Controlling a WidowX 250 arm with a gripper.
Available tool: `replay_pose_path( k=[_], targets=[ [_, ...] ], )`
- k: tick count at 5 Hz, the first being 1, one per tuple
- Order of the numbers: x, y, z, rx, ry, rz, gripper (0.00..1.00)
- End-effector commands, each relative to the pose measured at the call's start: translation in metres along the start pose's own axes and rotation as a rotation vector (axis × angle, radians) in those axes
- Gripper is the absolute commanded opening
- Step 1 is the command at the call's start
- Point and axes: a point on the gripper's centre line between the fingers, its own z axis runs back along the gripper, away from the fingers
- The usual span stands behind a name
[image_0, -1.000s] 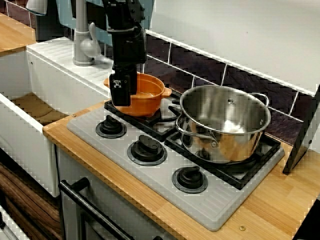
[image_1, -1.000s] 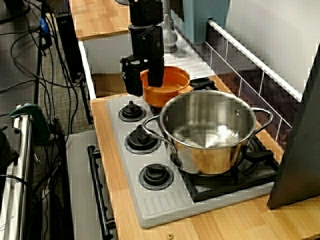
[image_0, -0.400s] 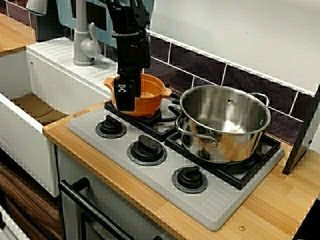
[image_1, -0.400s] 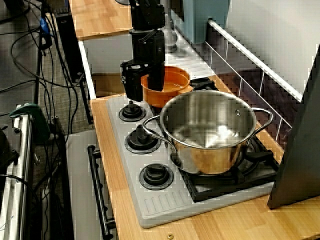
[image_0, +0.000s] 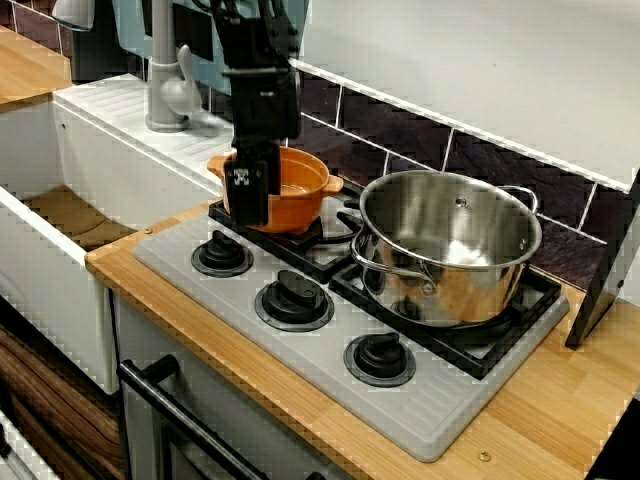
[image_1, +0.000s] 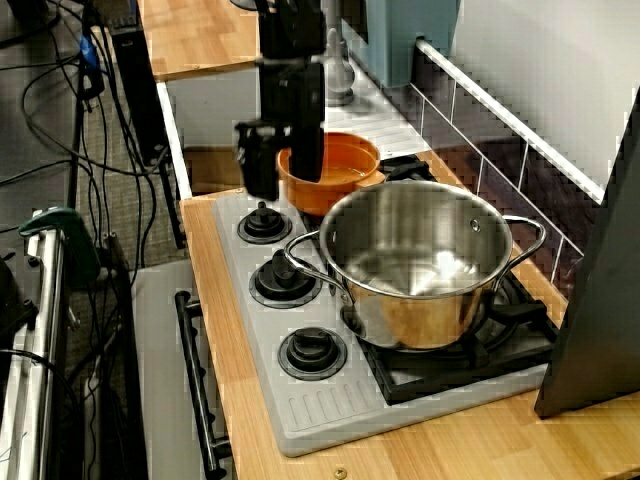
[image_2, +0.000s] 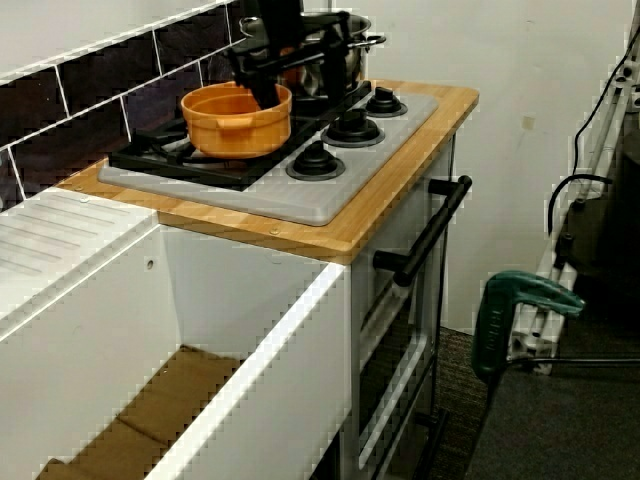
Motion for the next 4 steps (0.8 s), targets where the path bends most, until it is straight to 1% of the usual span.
replay_pose_path(
  k=[1,2,3,4],
  targets=[
    [-0.0099,0.0023,0.0116,0.099,0.023,0.044,1.0],
    [-0.0097,0.0063,0.0101,0.116,0.037,0.072,1.0],
    [-0.0088,0.0076,0.0065,0.161,0.057,0.095,1.0],
    [-0.0087,0.0089,0.003,0.213,0.074,0.159,0.0]
  ],
)
